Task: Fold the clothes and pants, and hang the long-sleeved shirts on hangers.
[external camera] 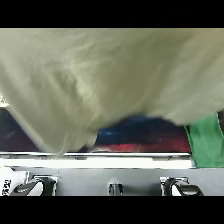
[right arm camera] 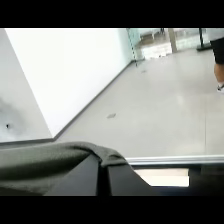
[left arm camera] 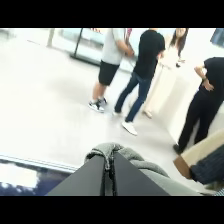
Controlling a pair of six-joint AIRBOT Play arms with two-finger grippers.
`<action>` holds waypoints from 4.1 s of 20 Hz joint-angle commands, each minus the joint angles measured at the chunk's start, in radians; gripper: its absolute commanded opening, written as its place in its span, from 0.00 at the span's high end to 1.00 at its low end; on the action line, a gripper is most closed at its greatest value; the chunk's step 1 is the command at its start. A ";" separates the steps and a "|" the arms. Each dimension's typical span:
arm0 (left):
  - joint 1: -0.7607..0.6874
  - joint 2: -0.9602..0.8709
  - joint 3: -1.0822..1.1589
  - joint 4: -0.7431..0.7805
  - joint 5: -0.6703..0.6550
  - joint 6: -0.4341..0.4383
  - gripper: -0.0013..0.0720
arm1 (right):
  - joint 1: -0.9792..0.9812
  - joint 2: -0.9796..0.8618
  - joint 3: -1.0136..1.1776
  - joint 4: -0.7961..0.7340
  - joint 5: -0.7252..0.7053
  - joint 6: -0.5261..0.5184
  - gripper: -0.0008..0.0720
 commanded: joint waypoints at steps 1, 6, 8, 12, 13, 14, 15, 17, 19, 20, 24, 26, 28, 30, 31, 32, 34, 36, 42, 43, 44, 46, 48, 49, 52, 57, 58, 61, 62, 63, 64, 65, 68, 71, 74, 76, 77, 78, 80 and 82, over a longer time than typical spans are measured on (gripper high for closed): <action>-0.012 -0.024 -0.008 0.027 -0.004 -0.005 0.96 | 0.001 -0.079 0.011 -0.024 0.094 0.083 0.95; -0.171 -0.353 -0.008 0.014 -0.021 0.148 0.96 | 0.001 -0.382 -0.002 -0.038 0.307 0.117 0.95; -0.201 -0.534 -0.008 0.013 -0.020 0.148 0.96 | 0.001 -0.508 -0.046 -0.029 0.312 0.117 0.95; -0.256 -0.869 -0.008 0.011 0.016 0.147 0.96 | 0.001 -0.785 -0.143 -0.028 0.255 0.143 0.95; -0.269 -0.934 -0.008 0.002 0.030 0.147 0.96 | 0.001 -0.853 -0.146 -0.021 0.238 0.151 0.95; -0.280 -0.996 -0.008 -0.015 0.042 0.148 0.96 | 0.001 -0.922 -0.146 0.006 0.207 0.151 0.95; -0.291 -1.047 -0.007 -0.031 0.051 0.148 0.96 | 0.001 -0.981 -0.146 0.042 0.166 0.151 0.95; -0.307 -1.113 -0.007 -0.041 0.061 0.148 0.96 | 0.001 -1.064 -0.146 0.115 0.085 0.151 0.95; -0.314 -1.148 -0.007 -0.046 0.060 0.147 0.96 | 0.001 -1.120 -0.146 0.173 0.010 0.151 0.95; -0.315 -1.158 -0.007 -0.049 0.059 0.147 0.96 | 0.001 -1.136 -0.146 0.187 -0.019 0.151 0.94; -0.309 -1.160 -0.005 -0.074 0.051 0.144 0.92 | 0.000 -1.155 -0.144 0.210 -0.060 0.151 0.88; -0.290 -1.156 0.030 -0.074 -0.017 0.144 0.49 | -0.013 -1.144 -0.135 0.216 -0.021 0.149 0.64; -0.248 -1.149 0.092 -0.074 -0.162 0.145 0.35 | -0.050 -1.104 -0.134 0.234 0.056 0.103 0.34; -0.189 -1.103 0.097 -0.074 -0.291 0.187 0.35 | -0.124 -1.034 -0.134 0.226 0.183 -0.007 0.27; -0.154 -1.075 0.097 -0.074 -0.359 0.235 0.35 | -0.166 -0.999 -0.134 0.215 0.254 -0.051 0.27; -0.119 -1.047 0.093 -0.079 -0.422 0.280 0.35 | -0.211 -0.963 -0.134 0.192 0.339 -0.085 0.27; -0.033 -0.979 0.036 -0.178 -0.436 0.266 0.35 | -0.291 -0.898 -0.156 0.173 0.491 -0.174 0.27; 0.034 -0.896 -0.068 -0.187 -0.451 0.282 0.35 | -0.356 -0.822 -0.234 0.149 0.610 -0.251 0.27; 0.163 -0.615 -0.543 -0.187 -0.363 0.283 0.36 | -0.513 -0.550 -0.763 0.100 0.516 -0.323 0.27; 0.175 -0.581 -0.603 -0.187 -0.360 0.284 0.36 | -0.529 -0.528 -0.838 0.083 0.504 -0.330 0.27; 0.180 -0.557 -0.653 -0.187 -0.360 0.284 0.36 | -0.535 -0.518 -0.900 0.072 0.495 -0.336 0.27; 0.180 -0.531 -0.720 -0.187 -0.340 0.288 0.36 | -0.531 -0.517 -0.991 0.074 0.472 -0.372 0.27; 0.180 -0.530 -0.747 -0.187 -0.335 0.303 0.36 | -0.531 -0.517 -1.059 0.077 0.433 -0.400 0.27; 0.180 -0.530 -0.755 -0.187 -0.332 0.306 0.36 | -0.531 -0.517 -1.089 0.077 0.418 -0.412 0.27; 0.180 -0.531 -0.757 -0.187 -0.320 0.306 0.36 | -0.531 -0.517 -1.174 0.073 0.390 -0.454 0.27; 0.180 -0.531 -0.757 -0.187 -0.315 0.305 0.36 | -0.531 -0.518 -1.254 0.100 0.334 -0.499 0.27; 0.180 -0.531 -0.757 -0.187 -0.315 0.305 0.36 | -0.531 -0.518 -1.260 0.105 0.322 -0.505 0.27; 0.180 -0.531 -0.757 -0.187 -0.315 0.305 0.36 | -0.531 -0.518 -1.280 0.125 0.279 -0.523 0.27; 0.180 -0.531 -0.757 -0.187 -0.314 0.305 0.36 | -0.531 -0.518 -1.286 0.138 0.268 -0.535 0.28; 0.180 -0.531 -0.757 -0.187 -0.315 0.305 0.36 | -0.531 -0.518 -1.289 0.151 0.256 -0.541 0.28; 0.180 -0.531 -0.757 -0.187 -0.314 0.305 0.36 | -0.531 -0.517 -1.289 0.170 0.248 -0.554 0.28; 0.180 -0.531 -0.757 -0.187 -0.315 0.305 0.36 | -0.531 -0.517 -1.289 0.183 0.240 -0.566 0.28; 0.180 -0.531 -0.757 -0.187 -0.314 0.305 0.36 | -0.531 -0.517 -1.289 0.182 0.213 -0.568 0.28; 0.180 -0.531 -0.757 -0.187 -0.314 0.305 0.36 | -0.531 -0.518 -1.289 0.182 0.192 -0.581 0.28; 0.180 -0.531 -0.757 -0.187 -0.314 0.305 0.36 | -0.531 -0.518 -1.289 0.179 0.184 -0.589 0.43; 0.180 -0.531 -0.757 -0.187 -0.314 0.305 0.36 | -0.530 -0.518 -1.302 0.196 0.182 -0.597 0.43; 0.180 -0.531 -0.757 -0.188 -0.314 0.305 0.36 | -0.530 -0.518 -1.317 0.208 0.180 -0.607 0.43; 0.180 -0.531 -0.757 -0.188 -0.314 0.305 0.36 | -0.530 -0.518 -1.335 0.223 0.178 -0.616 0.43; 0.180 -0.531 -0.757 -0.188 -0.315 0.305 0.36 | -0.530 -0.518 -1.374 0.267 0.167 -0.645 0.43; 0.180 -0.529 -0.757 -0.188 -0.315 0.305 0.36 | -0.530 -0.518 -1.402 0.292 0.148 -0.657 0.54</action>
